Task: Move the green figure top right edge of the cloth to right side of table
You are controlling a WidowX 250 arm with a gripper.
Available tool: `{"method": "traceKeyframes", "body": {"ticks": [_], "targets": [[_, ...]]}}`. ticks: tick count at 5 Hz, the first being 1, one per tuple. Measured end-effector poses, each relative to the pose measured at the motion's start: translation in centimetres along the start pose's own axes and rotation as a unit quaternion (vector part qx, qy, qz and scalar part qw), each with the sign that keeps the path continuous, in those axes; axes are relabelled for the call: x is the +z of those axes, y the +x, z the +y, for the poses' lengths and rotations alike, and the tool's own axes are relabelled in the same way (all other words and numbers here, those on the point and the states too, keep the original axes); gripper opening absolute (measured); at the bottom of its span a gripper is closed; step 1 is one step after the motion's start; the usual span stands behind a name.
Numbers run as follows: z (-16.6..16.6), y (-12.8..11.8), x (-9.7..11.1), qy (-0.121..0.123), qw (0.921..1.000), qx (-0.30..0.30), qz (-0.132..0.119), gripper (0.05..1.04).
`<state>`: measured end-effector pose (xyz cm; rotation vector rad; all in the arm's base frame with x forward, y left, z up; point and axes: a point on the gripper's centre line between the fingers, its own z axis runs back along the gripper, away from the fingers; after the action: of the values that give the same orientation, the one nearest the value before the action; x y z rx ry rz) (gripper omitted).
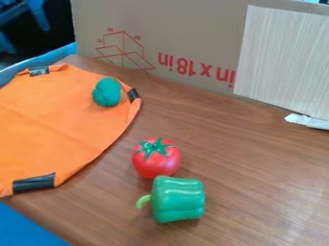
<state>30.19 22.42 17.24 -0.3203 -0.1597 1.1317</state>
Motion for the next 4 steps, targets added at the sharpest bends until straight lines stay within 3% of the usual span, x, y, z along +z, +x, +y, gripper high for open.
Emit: {"method": "traceKeyframes", "body": {"ticks": [3, 4], "targets": [[-2.8, 1.3, -6.5, 0.028, 0.9968, 0.073, 0.019, 1.001], [-3.9, 1.4, -7.0, 0.012, 0.9935, 0.113, 0.005, 1.001]]}}
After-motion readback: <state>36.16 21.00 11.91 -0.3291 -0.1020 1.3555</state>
